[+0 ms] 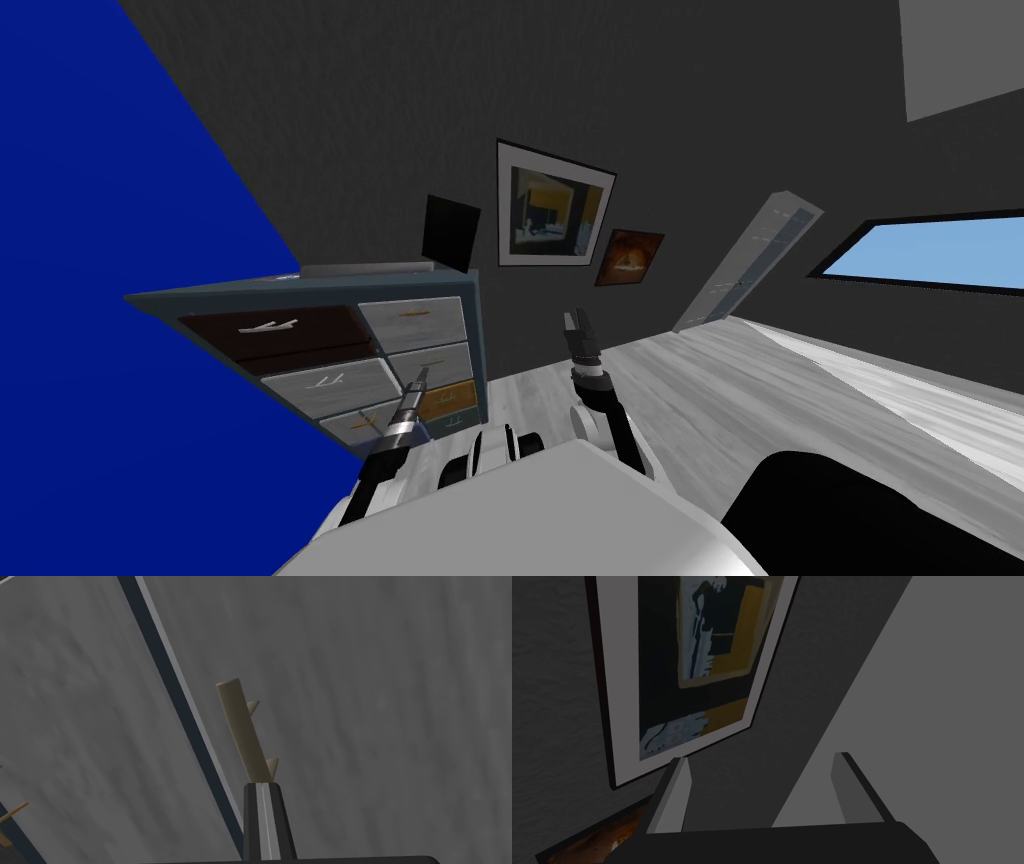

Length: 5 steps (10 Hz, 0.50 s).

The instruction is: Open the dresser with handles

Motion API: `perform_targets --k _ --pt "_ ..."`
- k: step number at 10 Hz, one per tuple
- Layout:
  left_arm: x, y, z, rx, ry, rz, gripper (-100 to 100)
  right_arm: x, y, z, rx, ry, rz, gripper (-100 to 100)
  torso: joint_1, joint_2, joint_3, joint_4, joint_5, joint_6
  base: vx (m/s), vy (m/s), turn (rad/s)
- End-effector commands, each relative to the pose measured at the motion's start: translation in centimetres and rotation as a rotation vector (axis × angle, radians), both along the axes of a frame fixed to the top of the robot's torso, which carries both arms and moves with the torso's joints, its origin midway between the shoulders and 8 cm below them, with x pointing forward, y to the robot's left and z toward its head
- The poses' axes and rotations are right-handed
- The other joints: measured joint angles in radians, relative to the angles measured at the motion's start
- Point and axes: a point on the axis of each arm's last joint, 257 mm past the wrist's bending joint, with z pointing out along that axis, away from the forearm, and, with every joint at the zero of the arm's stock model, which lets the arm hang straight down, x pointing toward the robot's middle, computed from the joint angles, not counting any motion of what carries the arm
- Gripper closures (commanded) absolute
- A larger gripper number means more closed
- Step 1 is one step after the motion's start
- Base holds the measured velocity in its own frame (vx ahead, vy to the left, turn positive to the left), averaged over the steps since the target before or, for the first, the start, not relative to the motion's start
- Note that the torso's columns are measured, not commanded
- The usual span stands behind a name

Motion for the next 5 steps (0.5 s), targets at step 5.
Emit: perform_targets --k 5 --pt "1.22 1.09 0.84 0.011 0.038 0.019 -100 0.0 0.0 0.0 0.0 0.0 0.0 0 0.002 0.004 0.003 0.001 0.001 0.0 -0.002 -0.069 0.015"
